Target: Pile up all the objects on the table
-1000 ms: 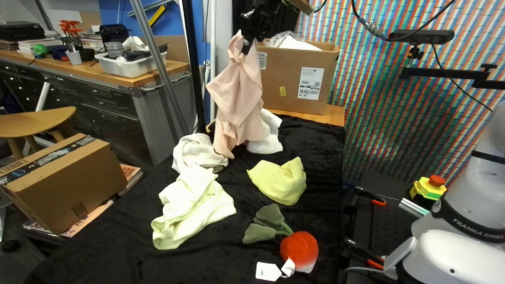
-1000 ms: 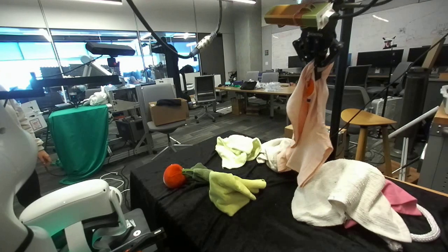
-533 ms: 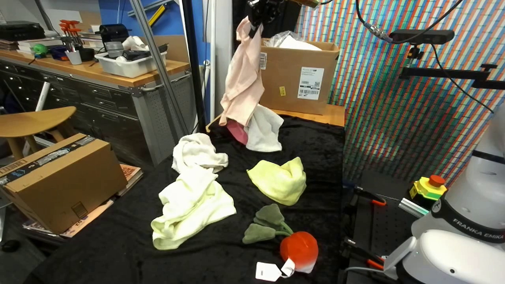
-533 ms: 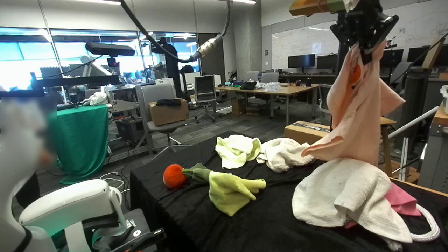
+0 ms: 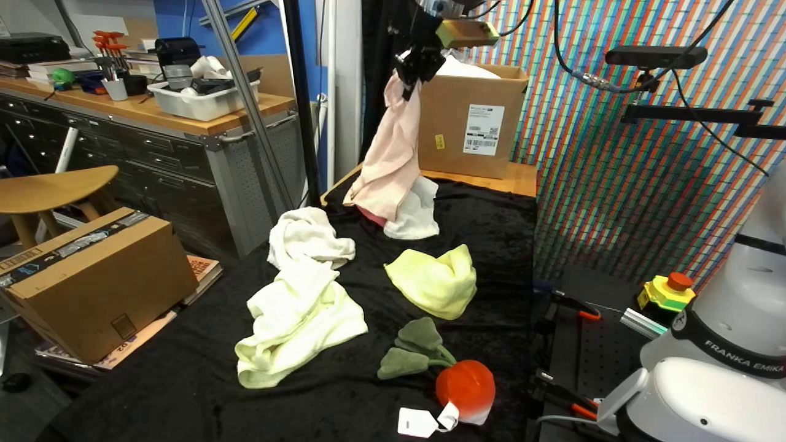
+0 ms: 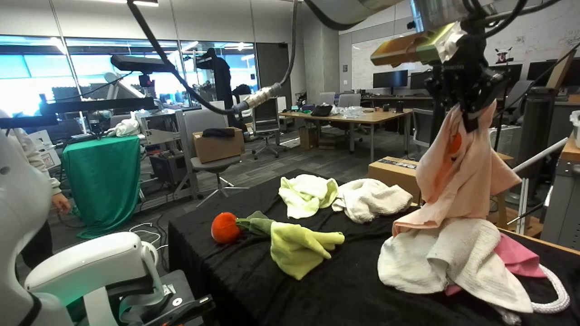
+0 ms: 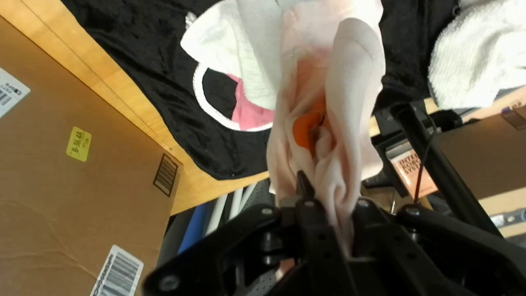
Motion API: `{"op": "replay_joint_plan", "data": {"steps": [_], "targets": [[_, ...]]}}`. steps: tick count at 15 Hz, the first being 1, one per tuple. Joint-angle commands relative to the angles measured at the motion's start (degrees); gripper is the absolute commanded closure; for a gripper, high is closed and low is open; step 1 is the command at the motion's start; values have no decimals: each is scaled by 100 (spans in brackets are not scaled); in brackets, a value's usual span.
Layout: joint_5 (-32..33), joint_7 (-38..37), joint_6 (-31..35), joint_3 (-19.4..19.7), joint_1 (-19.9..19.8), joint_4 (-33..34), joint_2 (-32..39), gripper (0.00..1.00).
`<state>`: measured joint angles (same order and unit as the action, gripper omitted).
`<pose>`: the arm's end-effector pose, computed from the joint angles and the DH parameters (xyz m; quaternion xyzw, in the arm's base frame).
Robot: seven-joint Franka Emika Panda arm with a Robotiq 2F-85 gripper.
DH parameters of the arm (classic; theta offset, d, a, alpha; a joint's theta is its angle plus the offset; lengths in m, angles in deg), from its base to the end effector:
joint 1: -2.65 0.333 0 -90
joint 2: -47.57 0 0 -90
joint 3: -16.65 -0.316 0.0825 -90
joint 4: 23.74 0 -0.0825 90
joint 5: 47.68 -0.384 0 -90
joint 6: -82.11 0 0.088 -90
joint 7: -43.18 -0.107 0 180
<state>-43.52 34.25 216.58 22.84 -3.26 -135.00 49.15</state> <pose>0.5849 -0.1259 0.5067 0.9688 -0.1591 0.1866 0.0368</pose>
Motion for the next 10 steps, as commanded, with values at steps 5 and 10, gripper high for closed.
{"op": "replay_joint_plan", "data": {"steps": [5, 10], "targets": [[977, -1012, -103, 104, 46, -301, 521, 95], [1001, -1296, -123, 241, 84, -349, 1024, 95]]}}
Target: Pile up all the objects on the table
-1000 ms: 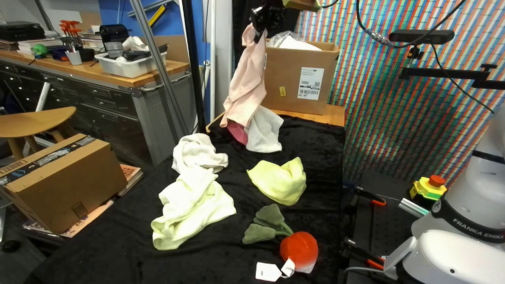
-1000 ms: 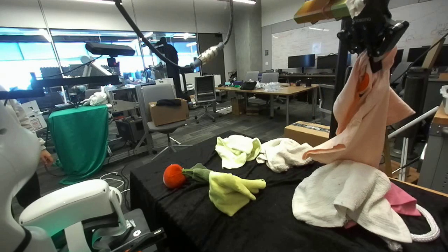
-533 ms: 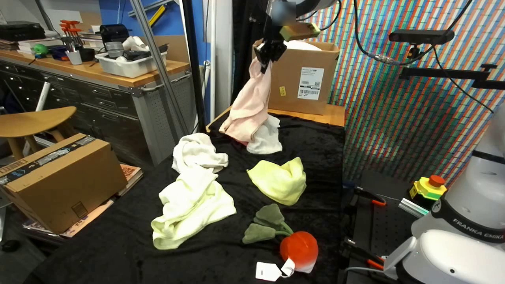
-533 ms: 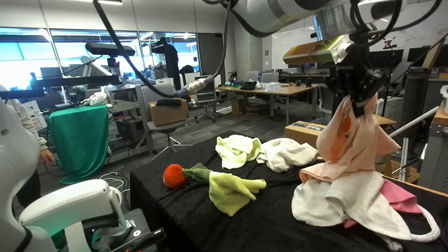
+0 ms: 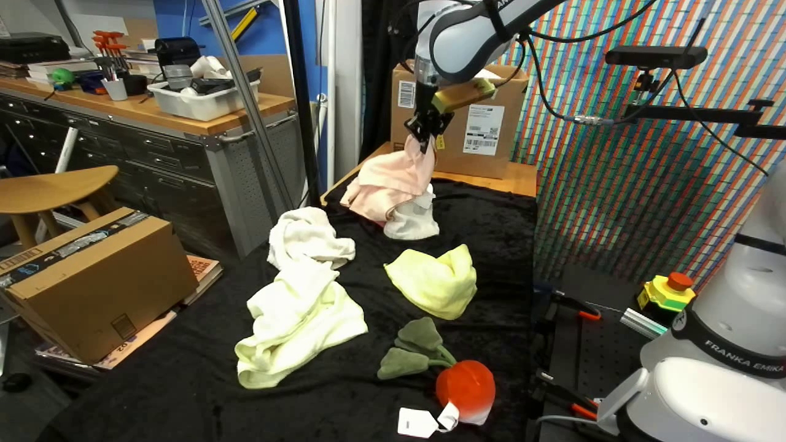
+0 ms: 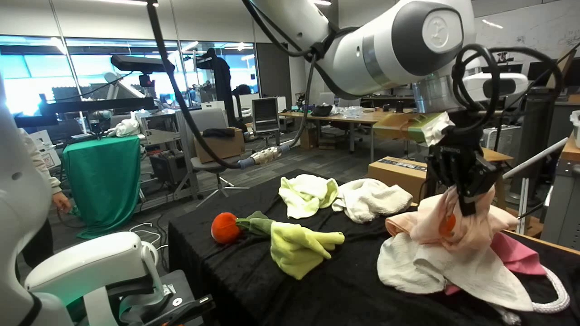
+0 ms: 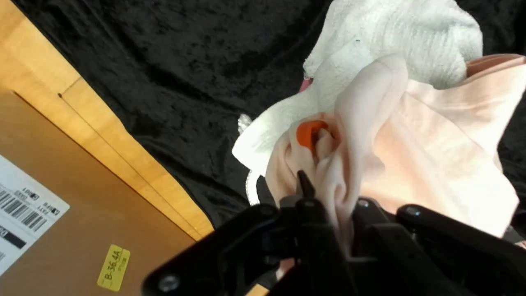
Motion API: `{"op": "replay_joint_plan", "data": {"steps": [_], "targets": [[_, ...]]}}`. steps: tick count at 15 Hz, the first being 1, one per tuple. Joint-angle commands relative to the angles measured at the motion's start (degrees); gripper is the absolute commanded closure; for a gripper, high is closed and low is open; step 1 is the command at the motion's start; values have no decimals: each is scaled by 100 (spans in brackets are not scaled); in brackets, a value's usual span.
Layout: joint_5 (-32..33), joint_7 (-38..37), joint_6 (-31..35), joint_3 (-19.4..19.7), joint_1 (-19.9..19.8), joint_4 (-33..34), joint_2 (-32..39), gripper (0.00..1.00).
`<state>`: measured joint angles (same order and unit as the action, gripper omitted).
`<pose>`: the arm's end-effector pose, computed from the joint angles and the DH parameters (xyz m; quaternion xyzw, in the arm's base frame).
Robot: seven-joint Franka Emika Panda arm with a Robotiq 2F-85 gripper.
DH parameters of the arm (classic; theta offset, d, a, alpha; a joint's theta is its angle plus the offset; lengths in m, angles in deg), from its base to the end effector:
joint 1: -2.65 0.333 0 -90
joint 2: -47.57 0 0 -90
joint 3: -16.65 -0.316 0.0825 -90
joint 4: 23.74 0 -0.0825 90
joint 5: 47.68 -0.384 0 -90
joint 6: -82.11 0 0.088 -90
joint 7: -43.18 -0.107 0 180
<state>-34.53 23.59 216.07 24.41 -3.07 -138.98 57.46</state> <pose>0.5838 -0.1412 0.3858 0.9696 -0.2099 0.0817 0.0955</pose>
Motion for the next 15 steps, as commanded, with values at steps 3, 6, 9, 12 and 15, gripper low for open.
{"op": "replay_joint_plan", "data": {"steps": [3, 6, 9, 12, 15], "targets": [[71, -280, -100, 108, 111, 33, 408, 95], [76, -338, -99, 121, 158, -60, 326, 58], [165, -357, -209, 112, 232, -170, 51, 35], [232, -271, -430, 27, 312, -315, -433, 13], [279, -150, -687, -152, 398, -452, -919, 0]]}}
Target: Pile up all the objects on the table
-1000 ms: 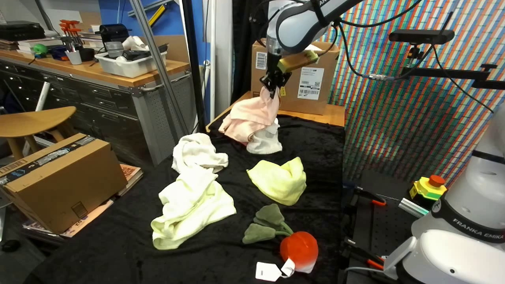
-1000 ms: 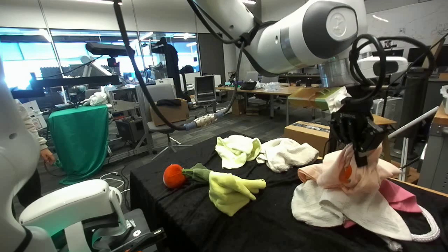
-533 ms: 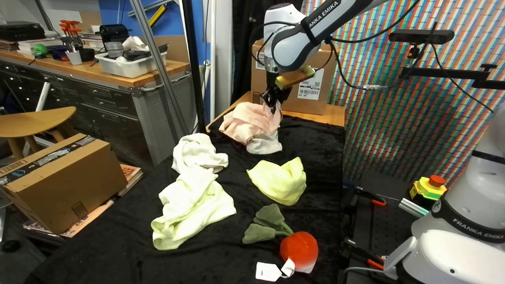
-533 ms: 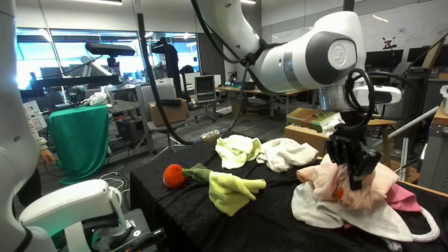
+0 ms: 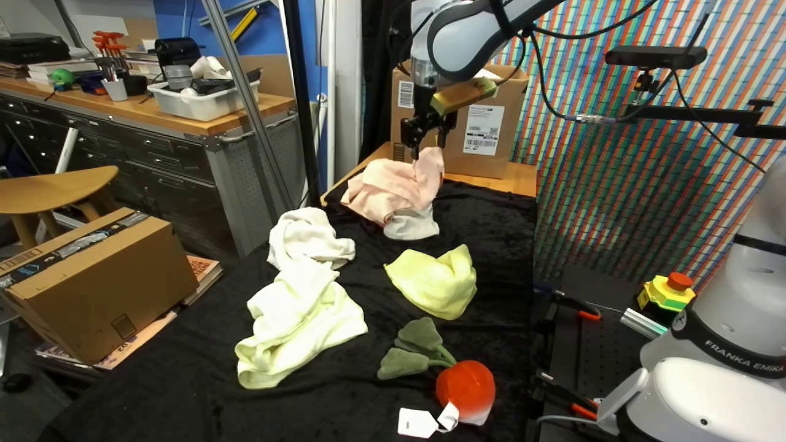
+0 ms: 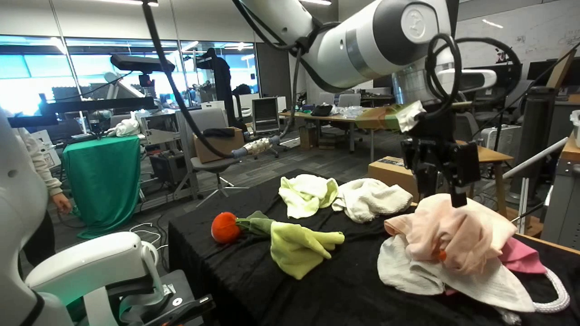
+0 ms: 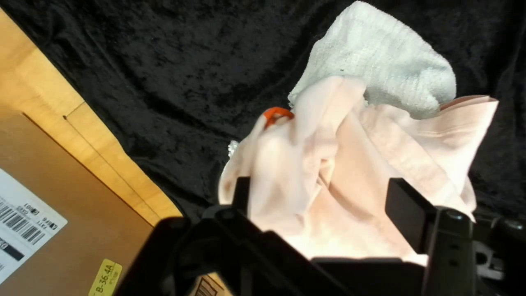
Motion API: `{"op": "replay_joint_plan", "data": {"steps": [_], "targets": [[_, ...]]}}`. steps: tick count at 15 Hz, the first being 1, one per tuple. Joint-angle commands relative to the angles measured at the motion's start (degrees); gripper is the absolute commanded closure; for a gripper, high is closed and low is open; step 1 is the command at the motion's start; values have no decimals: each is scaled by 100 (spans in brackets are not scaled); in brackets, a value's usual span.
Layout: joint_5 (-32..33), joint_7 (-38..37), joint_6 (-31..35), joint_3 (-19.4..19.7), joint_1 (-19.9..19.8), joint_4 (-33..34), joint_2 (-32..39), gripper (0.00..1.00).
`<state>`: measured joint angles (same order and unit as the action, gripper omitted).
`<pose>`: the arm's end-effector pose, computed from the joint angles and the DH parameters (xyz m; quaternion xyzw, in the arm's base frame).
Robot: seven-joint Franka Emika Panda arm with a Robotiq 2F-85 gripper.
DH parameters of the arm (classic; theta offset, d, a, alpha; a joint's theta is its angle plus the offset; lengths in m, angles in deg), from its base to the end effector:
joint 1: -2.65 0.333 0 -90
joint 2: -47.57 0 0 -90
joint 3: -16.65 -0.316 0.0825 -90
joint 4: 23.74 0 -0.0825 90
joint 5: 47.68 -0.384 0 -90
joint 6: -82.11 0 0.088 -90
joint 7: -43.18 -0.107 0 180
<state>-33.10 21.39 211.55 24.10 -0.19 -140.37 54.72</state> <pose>0.5745 -0.1095 0.3950 0.9724 -0.2000 0.0597 0.1044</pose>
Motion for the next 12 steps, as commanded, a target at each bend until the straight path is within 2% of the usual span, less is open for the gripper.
{"op": "replay_joint_plan", "data": {"steps": [1, 8, 12], "targets": [[141, 62, -303, -207, 155, -350, -755, 0], [-278, 562, -849, -1012, 606, -736, -1041, 0], [-904, 964, -1077, -1418, 964, -972, -907, 0]]}}
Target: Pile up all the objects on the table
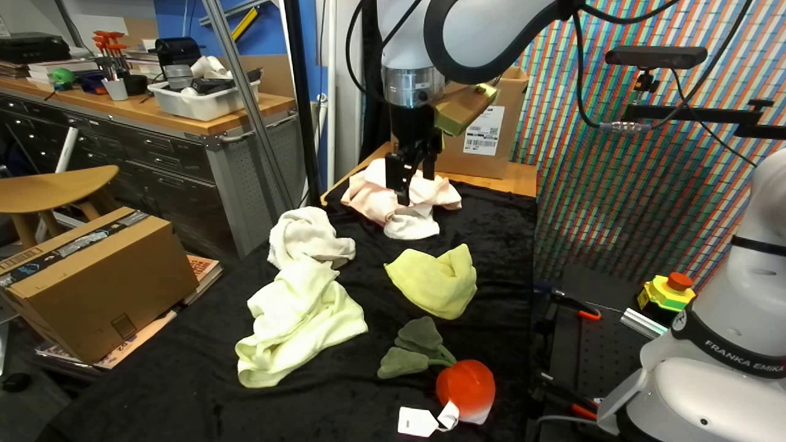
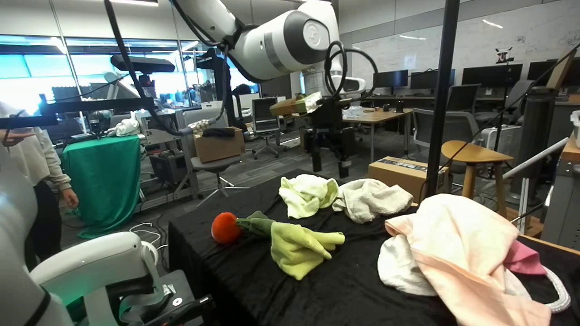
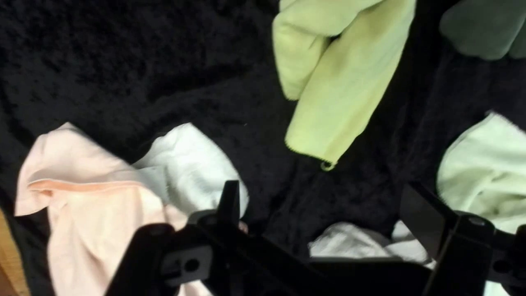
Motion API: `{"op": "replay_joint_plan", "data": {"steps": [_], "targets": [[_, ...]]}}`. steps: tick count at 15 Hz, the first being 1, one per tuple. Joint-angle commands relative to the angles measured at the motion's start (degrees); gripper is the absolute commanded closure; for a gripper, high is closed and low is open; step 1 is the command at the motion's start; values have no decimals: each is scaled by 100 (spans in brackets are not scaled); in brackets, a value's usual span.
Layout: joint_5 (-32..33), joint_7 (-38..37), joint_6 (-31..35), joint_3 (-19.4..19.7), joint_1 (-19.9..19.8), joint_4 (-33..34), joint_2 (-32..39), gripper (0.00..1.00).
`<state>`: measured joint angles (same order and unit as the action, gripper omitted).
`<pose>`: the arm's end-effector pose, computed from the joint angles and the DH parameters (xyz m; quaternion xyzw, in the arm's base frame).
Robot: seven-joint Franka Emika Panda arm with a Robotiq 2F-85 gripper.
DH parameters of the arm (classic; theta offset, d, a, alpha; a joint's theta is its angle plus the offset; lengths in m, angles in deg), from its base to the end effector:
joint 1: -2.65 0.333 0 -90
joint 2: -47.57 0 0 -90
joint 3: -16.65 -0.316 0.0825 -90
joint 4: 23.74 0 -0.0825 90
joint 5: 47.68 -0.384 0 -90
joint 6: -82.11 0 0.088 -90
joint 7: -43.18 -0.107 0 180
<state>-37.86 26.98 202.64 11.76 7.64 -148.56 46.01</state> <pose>0.5170 0.0820 0.3990 0.9969 -0.0098 -0.0066 0.0773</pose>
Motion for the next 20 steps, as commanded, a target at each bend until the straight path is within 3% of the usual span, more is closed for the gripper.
{"op": "replay_joint_plan", "data": {"steps": [1, 6, 12, 20], "targets": [[-633, 504, -282, -271, 265, -190, 20, 0], [-1626, 880, -938, -558, 550, -245, 102, 0], [-2486, 767, -1011, -787, 760, -283, 453, 0], [-2537, 370, -628, -894, 945, -485, 1019, 0]]}}
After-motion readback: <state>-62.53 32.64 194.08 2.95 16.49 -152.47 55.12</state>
